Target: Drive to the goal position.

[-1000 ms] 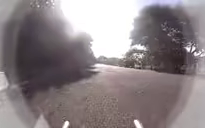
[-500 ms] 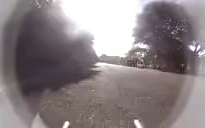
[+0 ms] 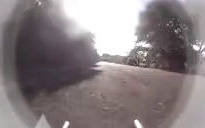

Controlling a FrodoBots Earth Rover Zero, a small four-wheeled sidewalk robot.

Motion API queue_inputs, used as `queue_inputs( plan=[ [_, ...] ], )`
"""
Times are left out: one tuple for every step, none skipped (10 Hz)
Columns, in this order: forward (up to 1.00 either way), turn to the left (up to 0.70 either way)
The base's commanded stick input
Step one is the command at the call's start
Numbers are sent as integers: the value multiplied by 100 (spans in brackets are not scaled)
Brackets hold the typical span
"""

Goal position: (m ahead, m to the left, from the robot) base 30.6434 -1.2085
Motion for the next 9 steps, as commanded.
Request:
queue_inputs(
  plan=[
    [70,-30],
    [70,-17],
    [70,-8],
    [70,0],
    [70,0],
    [70,0],
    [70,0],
    [70,0],
    [70,0]
  ],
)
